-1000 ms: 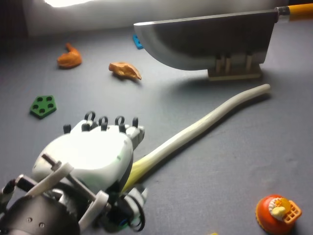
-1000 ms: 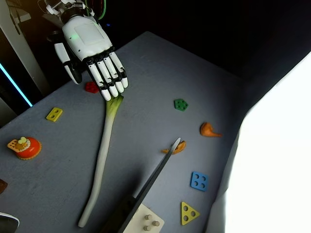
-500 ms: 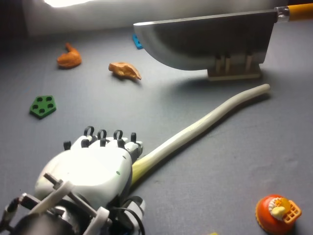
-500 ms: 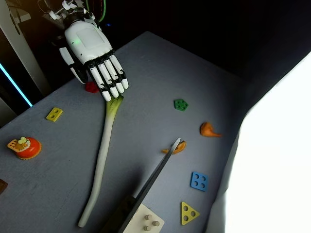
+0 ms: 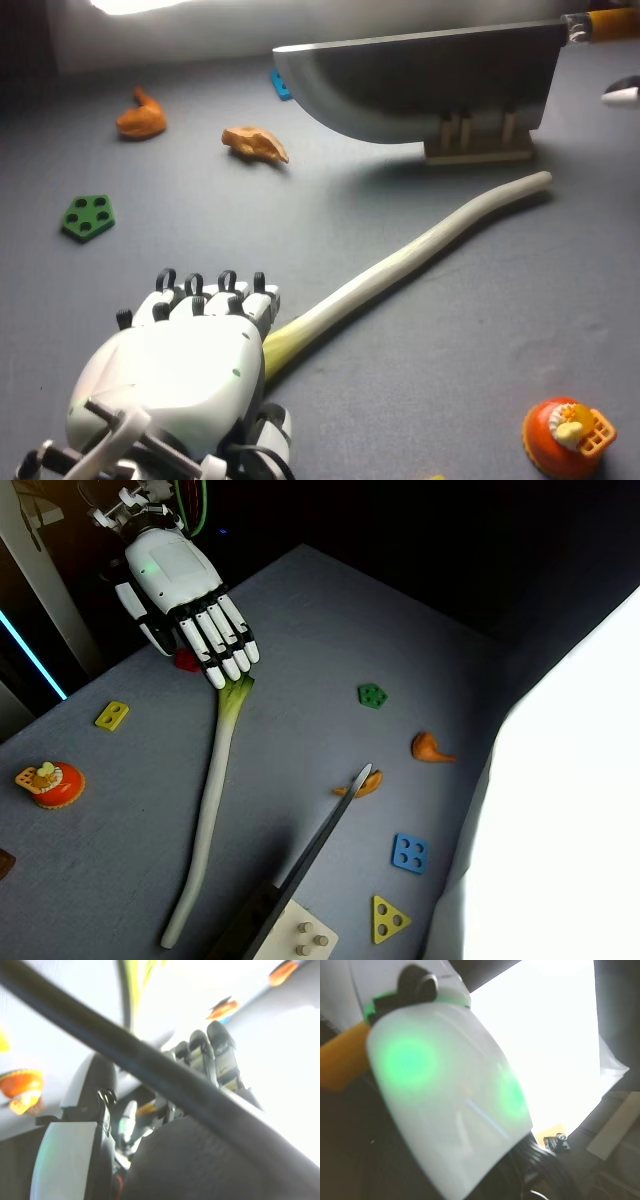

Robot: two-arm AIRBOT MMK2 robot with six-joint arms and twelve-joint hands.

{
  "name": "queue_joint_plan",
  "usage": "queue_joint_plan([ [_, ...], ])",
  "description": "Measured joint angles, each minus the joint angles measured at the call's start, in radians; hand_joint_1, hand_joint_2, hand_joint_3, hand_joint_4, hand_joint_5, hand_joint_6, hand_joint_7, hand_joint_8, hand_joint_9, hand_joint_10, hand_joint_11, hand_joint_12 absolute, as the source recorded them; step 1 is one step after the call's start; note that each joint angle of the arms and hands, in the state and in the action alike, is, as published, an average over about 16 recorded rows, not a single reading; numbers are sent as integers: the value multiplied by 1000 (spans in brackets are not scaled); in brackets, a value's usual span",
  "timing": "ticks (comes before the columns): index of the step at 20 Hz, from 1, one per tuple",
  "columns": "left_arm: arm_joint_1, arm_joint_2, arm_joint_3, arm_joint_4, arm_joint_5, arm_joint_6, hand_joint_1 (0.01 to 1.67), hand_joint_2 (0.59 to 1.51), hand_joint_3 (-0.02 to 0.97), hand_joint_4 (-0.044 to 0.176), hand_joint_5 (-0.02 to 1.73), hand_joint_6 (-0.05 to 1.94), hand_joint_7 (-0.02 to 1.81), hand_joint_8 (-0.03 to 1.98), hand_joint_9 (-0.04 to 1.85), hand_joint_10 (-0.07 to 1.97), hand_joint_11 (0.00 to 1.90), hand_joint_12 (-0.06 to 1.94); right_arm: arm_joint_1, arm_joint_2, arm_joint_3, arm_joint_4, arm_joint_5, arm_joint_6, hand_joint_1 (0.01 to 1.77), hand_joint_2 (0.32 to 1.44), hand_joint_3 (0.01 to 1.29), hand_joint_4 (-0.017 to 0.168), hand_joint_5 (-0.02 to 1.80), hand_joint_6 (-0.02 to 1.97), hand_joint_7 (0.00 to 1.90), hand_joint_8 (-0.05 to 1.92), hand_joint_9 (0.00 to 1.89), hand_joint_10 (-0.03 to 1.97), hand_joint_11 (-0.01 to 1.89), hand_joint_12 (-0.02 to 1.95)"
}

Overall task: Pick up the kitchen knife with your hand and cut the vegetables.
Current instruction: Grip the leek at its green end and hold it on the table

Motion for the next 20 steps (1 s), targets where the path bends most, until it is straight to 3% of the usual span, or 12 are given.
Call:
queue_joint_plan([
  [8, 53, -52, 2, 32, 88, -32, 884, 1349, 18, 0, 246, -8, 216, -8, 179, 15, 17, 440, -15, -85, 95, -8, 38, 0, 1153, 983, 17, 49, 20, 29, 13, 15, 16, 21, 20, 10],
  [20, 80, -106, 37, 40, 111, -37, 876, 1360, 18, -1, 236, -9, 195, -9, 164, 15, 17, 419, -29, -166, 195, -9, 59, 0, 1152, 981, 17, 32, 20, 29, 13, 15, 15, 21, 20, 10],
])
